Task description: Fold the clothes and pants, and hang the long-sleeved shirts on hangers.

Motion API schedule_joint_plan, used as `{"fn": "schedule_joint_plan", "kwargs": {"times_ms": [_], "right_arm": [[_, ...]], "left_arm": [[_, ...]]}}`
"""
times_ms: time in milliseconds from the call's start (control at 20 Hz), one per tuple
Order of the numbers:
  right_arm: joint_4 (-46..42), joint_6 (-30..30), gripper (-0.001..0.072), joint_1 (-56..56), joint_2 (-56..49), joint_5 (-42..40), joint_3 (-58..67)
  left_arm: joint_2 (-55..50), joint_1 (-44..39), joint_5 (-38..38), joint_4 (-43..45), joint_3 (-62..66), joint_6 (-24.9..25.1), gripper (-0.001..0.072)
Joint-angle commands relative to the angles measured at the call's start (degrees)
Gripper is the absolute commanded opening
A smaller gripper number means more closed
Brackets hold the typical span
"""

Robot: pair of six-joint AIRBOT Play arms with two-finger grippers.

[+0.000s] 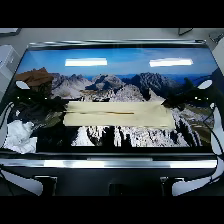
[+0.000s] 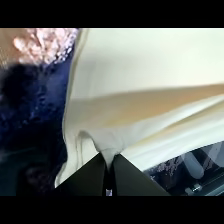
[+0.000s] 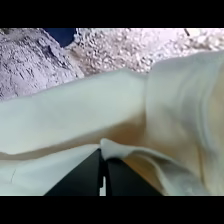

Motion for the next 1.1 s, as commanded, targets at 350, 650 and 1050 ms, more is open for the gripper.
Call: {"fn": "schedule_joint_plan", "kwargs": {"times_ms": [350,650,1050], "right_arm": [[1.1,-1.6,0.0616,-5.8,0.7,10.2,4.6],[-4.0,-2.6,0.0711,-17.8,0.0,15.7,-0.2],[8.5,-11.8,0.0714,-13.4,-8.3,14.3,-1.2]], "left_arm": [[-4.4,4.3,-11.4,0.0,9.4,0.7,0.0668],[1.7,7.7,-12.2,-0.1,13.4,-3.7,0.0667],[7.5,-0.5,-12.4,-0.1,13.3,-4.7,0.0666]]}}
